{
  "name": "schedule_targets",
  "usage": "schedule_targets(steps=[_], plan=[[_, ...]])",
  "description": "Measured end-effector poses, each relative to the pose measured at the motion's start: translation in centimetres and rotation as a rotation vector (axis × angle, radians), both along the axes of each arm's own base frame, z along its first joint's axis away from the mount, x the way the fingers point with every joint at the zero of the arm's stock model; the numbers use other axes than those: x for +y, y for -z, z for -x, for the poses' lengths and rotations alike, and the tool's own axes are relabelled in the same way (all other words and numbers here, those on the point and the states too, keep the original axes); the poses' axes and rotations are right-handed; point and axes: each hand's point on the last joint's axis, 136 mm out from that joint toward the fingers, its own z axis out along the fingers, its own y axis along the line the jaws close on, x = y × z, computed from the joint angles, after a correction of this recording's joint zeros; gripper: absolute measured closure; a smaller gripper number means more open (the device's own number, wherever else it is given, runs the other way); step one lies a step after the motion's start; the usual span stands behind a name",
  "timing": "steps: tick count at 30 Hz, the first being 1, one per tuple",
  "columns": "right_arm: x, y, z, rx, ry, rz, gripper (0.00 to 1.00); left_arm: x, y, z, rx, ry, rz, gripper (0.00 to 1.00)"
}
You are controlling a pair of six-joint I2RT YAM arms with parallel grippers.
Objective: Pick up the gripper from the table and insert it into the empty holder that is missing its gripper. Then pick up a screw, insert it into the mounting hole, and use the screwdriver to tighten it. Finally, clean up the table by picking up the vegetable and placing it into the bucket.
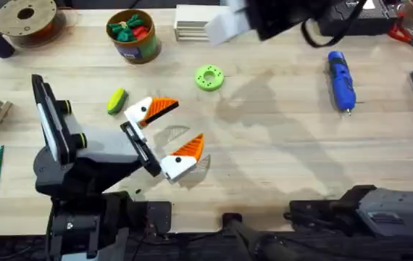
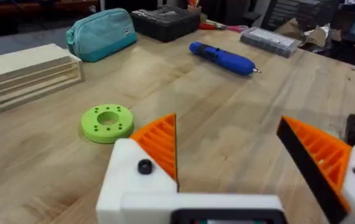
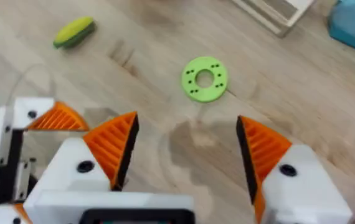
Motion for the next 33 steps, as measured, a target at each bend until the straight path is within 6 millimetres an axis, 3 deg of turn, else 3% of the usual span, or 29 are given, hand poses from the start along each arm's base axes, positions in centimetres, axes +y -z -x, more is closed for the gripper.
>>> schedule_targets(steps=[13, 29, 33], plan=[[-6.5, -1.6, -3.1, -0.025, 0.191, -0.049, 0.100, 0.0, 0.0, 0.0, 0.000, 0.000, 0.000, 0.015], [-7.0, -1.5, -3.2, -0.016, 0.205, -0.049, 0.042, 0.0, 0.0, 0.0, 0.000, 0.000, 0.000, 0.015], [-7.4, -0.5, -2.2, 0.036, 0.207, -0.019, 0.012, 0.0, 0.0, 0.0, 0.000, 0.000, 0.000, 0.015]])
